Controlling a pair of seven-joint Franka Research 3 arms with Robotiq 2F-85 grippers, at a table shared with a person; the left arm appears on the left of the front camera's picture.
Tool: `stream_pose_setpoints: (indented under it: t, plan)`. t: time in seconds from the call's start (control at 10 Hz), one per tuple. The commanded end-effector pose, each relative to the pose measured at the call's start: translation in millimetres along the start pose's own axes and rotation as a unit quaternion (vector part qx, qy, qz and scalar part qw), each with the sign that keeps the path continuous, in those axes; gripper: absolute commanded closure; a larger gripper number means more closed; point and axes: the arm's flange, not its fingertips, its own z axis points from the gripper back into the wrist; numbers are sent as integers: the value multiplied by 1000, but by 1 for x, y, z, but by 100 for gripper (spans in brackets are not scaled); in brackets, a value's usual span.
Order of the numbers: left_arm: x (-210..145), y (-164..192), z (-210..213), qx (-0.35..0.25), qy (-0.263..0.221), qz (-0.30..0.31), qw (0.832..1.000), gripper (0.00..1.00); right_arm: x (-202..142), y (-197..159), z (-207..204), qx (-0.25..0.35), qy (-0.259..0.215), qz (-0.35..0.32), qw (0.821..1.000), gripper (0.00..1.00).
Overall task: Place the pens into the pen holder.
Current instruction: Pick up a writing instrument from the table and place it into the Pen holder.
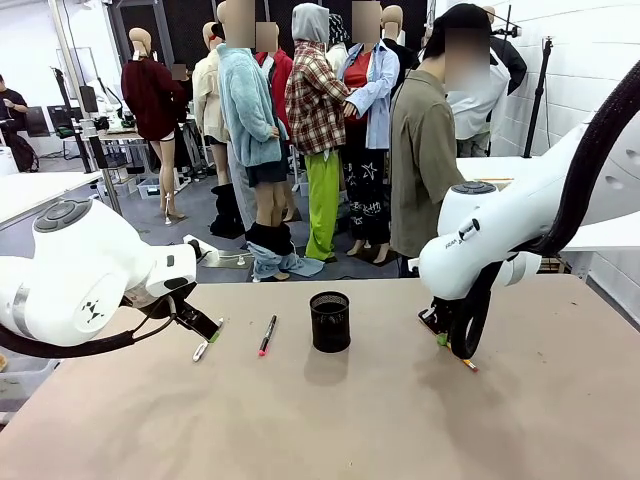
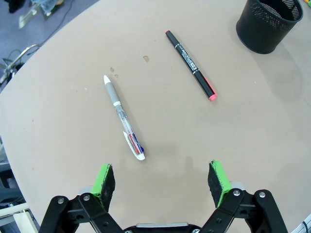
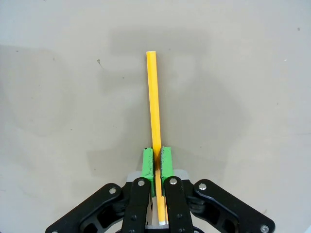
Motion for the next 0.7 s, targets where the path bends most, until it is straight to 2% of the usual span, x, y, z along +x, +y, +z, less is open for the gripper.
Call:
stream_pose_setpoints:
  t: [0.0,0.3,0.5,0.6]
  plan:
    - [0,1,0,0,0,1,1000,0,2,-9,-14,13,36,12,999,100]
    - [0,1,0,0,0,1,1000,0,0,-6,6,29,13,46,998,100]
    - [0,1,0,0,0,1,1000,0,-17,-8,44,106,-44,124,986,100]
    - [0,1,0,0,0,1,1000,0,-25,-8,59,144,-74,168,972,100]
